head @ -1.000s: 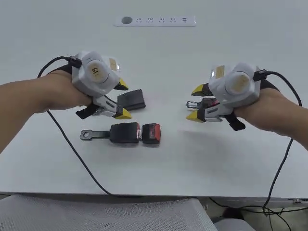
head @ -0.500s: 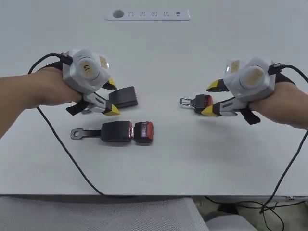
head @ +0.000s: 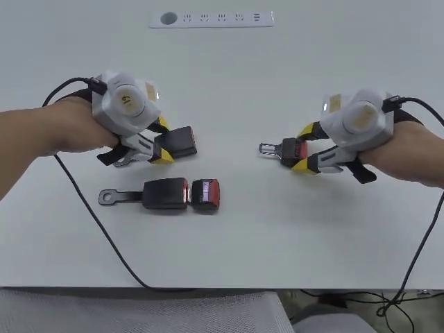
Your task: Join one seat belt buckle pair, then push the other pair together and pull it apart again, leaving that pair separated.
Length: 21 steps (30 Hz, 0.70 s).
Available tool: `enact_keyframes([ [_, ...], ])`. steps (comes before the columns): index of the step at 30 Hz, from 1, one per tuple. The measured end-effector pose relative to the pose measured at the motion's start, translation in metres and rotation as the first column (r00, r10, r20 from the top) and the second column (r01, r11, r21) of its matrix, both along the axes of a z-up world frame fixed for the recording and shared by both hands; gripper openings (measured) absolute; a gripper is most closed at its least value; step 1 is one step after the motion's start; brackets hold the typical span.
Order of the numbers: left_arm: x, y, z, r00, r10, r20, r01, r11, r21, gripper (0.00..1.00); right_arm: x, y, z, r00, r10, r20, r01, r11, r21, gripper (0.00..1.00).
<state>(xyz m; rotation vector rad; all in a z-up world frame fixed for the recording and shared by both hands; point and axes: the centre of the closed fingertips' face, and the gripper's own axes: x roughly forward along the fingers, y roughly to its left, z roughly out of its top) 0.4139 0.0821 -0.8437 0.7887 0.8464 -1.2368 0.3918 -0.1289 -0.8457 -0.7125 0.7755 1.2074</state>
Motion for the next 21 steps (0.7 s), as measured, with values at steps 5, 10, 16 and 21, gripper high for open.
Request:
enact_keyframes([
  [5,-0.0009,0.0011,-0.0007,1.0,-0.029,0.009,0.029,1.0,0.008,0.34,-0.0003,0.0002,-0.0001,1.0,0.028,-0.002,-0.028,1.0,-0.003,0.34],
  [10,-0.0025,0.0006,-0.003,0.997,-0.073,0.021,0.073,0.997,0.024,0.33,-0.0004,0.0003,-0.0012,0.998,0.055,0.004,-0.055,0.998,-0.012,0.34],
  [16,-0.0034,0.0004,-0.0026,0.994,-0.11,0.027,0.109,0.994,0.028,0.33,0.0,0.0002,-0.0017,0.997,0.075,-0.001,-0.075,0.997,0.0,0.34],
  [21,-0.0033,0.0001,-0.0025,0.993,-0.116,0.032,0.115,0.993,0.025,0.33,0.0002,0.0007,-0.0019,0.997,0.083,0.001,-0.083,0.997,0.0,0.34],
])
